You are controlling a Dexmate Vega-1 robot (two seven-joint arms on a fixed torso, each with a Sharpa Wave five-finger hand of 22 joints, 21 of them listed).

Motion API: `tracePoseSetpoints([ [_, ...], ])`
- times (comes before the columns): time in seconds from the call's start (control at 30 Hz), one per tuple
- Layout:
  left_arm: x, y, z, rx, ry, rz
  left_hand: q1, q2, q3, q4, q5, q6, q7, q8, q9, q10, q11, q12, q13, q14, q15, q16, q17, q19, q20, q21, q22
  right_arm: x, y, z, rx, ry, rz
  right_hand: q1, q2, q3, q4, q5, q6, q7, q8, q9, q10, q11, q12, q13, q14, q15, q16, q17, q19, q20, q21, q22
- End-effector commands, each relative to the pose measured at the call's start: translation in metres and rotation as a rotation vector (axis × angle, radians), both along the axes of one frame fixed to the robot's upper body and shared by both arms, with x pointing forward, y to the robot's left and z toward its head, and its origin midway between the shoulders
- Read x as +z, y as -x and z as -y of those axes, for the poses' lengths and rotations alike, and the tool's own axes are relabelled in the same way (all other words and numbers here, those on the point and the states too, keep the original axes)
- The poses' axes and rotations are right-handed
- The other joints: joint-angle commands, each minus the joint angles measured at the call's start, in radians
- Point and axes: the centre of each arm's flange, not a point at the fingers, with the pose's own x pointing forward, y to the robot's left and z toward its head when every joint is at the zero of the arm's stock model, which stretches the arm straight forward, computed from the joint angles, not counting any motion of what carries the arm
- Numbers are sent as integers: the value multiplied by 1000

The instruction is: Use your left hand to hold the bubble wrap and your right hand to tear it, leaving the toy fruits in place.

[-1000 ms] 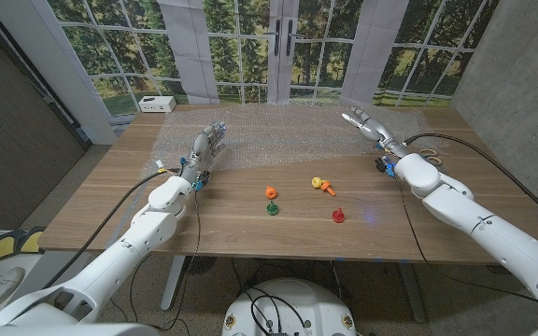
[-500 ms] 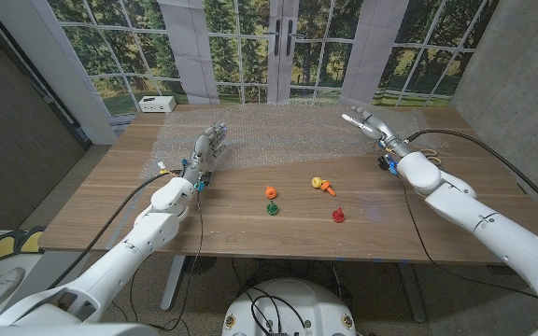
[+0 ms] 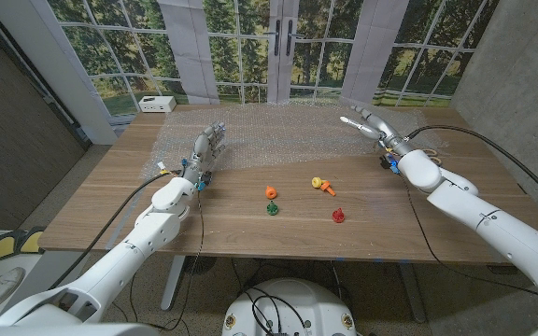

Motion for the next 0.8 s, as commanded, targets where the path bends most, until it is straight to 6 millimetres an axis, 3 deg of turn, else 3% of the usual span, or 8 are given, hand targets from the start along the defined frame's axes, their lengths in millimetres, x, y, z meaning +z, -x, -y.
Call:
tracePoseSetpoints([
  [0.03, 1, -1, -1, -4, -5, -4, 9, -6, -5, 1, 2, -2, 0, 0, 3, 8, -1, 7, 4, 4, -1, 5, 2, 4, -1, 5, 3, 3, 5, -1, -55, 76, 22, 11, -1, 2, -11, -3, 13, 3, 9, 1, 14, 2, 10, 2, -19, -8, 7, 2, 7, 0, 2, 3],
  [0.17, 1, -2, -1, -9, -10, -10, 10, -6, -5, 1, 2, -1, 2, 1, 3, 10, 0, 7, 4, 4, 1, 5, 2, 5, -1, 5, 3, 3, 7, 1, -83, 98, 21, 13, 0, 2, -12, -3, 15, 3, 9, 2, 18, 3, 10, 2, -17, -7, 8, 2, 7, 0, 2, 3],
  [0.3, 1, -3, -2, -12, -12, -10, 10, -6, -5, 1, 2, -2, 1, 1, 3, 11, 0, 8, 4, 4, 2, 5, 2, 5, -1, 5, 3, 2, 8, 3, -115, 112, 26, 18, 0, 3, -16, -4, 28, -7, 10, 2, 35, -13, 13, 2, -5, -19, 10, 1, 19, -3, 5, 3],
  [0.57, 2, -4, -2, -20, -20, -11, 11, -6, -6, 1, 2, -1, 2, 1, 3, 13, -3, 8, 4, 6, 1, 7, 2, 5, -3, 5, 3, 3, 12, 7, -184, 144, 52, 19, -2, 2, -18, -5, 34, -8, 8, 2, 38, -10, 11, 3, 3, -22, 11, 1, 25, 0, 5, 3],
  [0.63, 2, -4, -2, -22, -19, -11, 11, -6, -6, 1, 2, -1, 2, 1, 3, 12, -3, 7, 4, 6, 2, 7, 2, 6, -3, 6, 3, 3, 12, 7, -193, 151, 55, 23, -3, 1, -22, -6, 47, -26, 9, 2, 59, -28, 15, 4, 24, -42, 15, 1, 45, 6, 9, 3],
  [0.8, 3, -5, -1, -22, -21, -14, 11, -6, -6, 1, 2, 2, 4, 2, 3, 14, -1, 8, 4, 7, 2, 7, 2, 6, -3, 6, 3, 5, 12, 10, -227, 174, 55, 24, -4, 1, -23, -7, 49, -28, 8, 2, 62, -27, 14, 4, 26, -42, 15, 1, 51, -1, 9, 3],
])
